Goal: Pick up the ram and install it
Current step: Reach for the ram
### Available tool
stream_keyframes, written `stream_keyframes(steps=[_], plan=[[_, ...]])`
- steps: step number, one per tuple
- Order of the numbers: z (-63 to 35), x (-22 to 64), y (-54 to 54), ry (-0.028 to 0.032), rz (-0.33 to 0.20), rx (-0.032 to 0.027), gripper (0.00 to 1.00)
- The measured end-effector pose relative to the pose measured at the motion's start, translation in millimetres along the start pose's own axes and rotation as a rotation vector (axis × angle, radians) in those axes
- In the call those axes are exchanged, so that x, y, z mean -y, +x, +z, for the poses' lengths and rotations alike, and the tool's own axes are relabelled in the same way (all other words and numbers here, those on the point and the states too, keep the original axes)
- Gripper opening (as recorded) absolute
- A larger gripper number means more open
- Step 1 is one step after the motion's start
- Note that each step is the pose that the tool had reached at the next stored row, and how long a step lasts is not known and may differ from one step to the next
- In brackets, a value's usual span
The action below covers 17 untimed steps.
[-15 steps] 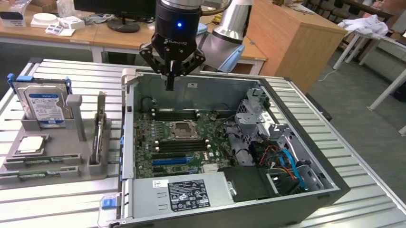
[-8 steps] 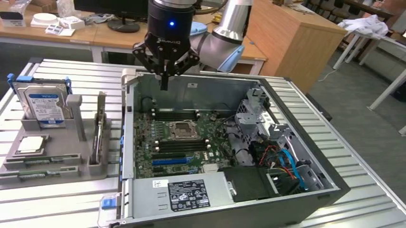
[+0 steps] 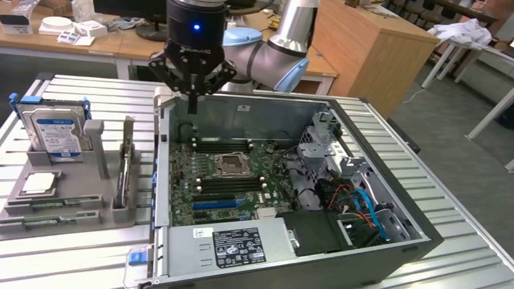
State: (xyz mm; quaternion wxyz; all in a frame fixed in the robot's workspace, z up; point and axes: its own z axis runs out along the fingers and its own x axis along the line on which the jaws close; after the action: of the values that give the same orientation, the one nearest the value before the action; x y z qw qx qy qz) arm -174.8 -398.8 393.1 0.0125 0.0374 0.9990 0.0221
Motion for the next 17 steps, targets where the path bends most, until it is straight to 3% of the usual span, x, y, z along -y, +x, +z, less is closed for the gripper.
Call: stream_keyframes(steps=[15, 17], plan=[[-1.1, 3.8, 50.8, 0.0001, 0.0, -0.0001, 0.11], [-1.2, 4.6, 61.5, 0.0, 0.0, 0.0001, 0.11]])
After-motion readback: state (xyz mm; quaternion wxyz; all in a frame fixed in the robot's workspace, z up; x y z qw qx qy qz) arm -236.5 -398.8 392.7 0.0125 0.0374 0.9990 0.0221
